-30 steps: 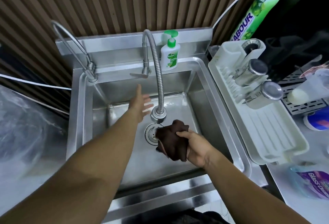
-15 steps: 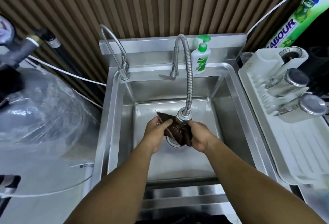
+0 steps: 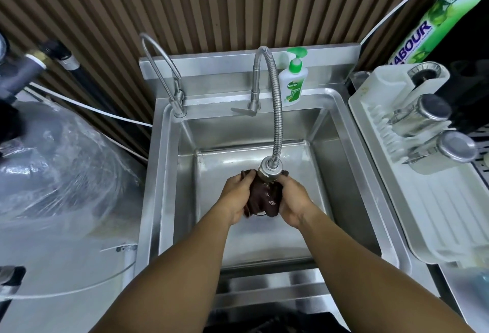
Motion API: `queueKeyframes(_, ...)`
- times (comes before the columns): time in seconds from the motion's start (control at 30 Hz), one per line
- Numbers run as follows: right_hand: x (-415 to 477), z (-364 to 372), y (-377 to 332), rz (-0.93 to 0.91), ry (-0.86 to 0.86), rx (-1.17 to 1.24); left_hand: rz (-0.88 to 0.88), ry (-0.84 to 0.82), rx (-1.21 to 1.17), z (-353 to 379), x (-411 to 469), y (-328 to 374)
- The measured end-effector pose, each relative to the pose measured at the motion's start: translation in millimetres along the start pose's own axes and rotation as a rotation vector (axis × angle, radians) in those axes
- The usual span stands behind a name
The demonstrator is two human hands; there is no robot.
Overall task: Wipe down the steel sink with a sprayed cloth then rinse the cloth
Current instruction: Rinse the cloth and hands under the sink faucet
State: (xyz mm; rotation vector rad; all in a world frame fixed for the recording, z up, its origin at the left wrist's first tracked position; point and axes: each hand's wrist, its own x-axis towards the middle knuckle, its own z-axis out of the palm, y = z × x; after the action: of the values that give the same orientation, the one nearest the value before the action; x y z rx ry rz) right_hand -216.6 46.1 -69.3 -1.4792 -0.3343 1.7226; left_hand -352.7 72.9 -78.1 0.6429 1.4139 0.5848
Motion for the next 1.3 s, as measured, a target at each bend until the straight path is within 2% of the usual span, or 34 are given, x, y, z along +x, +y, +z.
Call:
queueKeyframes(0.13,1,5,-1,0.005,0.003,0.005,-0.048,-0.005,0.001,9,1,1)
queueKeyframes(0.3,3,-1,-1,-0.003,0.029,0.077,-0.048,-0.058,-0.146,-3,8,-1)
queueKeyframes(0.47,1,-1,-3,0.016,-0.007,0.102,-0.239,0.005,-0.116,-1,2,1)
queueKeyframes(0.6,0,2,-4,0.030,-0.060,0.164,-0.419,-0.101,-0.221,1,-7,9)
queueKeyframes(0.67,1,1,-3,0.031,-0.062,0.162,-0.455,-0.162,-0.221,1,-6,9)
queueKeyframes(0.77,0,1,-1,0.031,-0.074,0.108,-0.340,-0.190,-0.169,3,2,9)
queueKeyframes(0.87,1,-1,-1,0.034,0.002,0.019,-0.149,-0.054,-0.066,5,9,7)
queueKeyframes(0.93,3,-3,-2,0.042,0.075,-0.022,-0.096,-0.001,-0.040,7,10,6)
queueKeyframes(1.07,8,-4,-5,0.032,0.157,-0.059,-0.107,0.032,-0.129,13,10,1)
queueKeyframes(1.3,9,12,-3,0.100,0.219,-0.076,-0.177,0.010,-0.060,42,1,7)
